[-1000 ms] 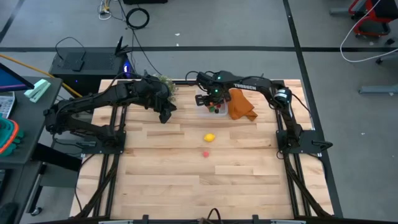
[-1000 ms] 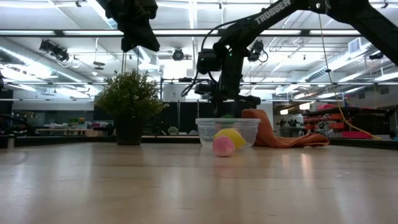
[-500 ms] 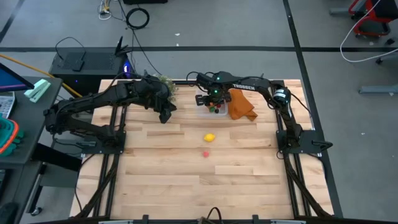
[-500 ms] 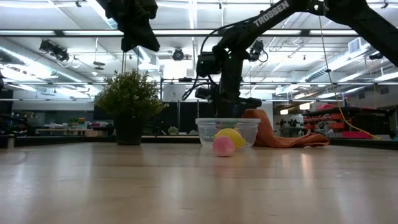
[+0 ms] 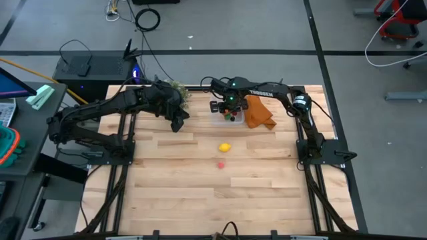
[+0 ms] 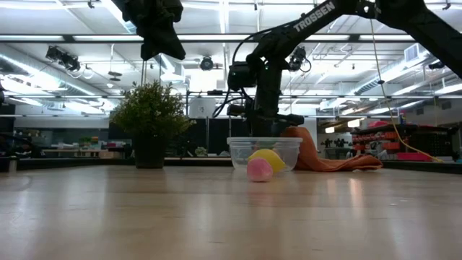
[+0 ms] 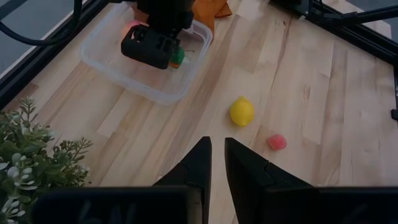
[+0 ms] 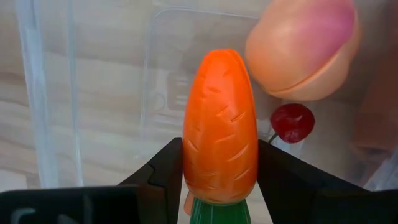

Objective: Pick and placing Produce into tupperware
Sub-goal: Put the carrot into the transparent bin

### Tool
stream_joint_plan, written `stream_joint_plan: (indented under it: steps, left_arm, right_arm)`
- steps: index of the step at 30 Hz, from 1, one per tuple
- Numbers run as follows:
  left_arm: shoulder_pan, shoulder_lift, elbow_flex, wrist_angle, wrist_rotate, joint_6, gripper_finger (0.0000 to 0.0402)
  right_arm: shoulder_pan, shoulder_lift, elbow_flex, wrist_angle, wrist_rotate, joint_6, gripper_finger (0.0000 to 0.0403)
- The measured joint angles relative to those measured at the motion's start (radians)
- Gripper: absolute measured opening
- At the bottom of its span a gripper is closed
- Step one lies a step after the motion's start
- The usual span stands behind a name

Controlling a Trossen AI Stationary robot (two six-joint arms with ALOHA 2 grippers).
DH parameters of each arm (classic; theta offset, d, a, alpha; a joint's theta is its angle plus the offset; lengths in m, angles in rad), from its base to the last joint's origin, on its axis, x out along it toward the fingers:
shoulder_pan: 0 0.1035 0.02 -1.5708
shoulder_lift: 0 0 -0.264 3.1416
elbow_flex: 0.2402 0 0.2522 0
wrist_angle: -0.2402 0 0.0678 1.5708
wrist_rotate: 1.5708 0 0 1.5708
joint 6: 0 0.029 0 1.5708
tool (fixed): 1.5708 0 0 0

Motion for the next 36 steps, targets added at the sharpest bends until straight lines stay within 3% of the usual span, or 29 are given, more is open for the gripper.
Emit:
stream_joint_plan:
  steps: [36]
  left_arm:
    - [0.000,0.000,0.000,-0.007,0.000,0.002,0.0053]
  right_arm:
    - [0.005,0.049,-0.001,0.025,-0.027,-0.081,0.0142]
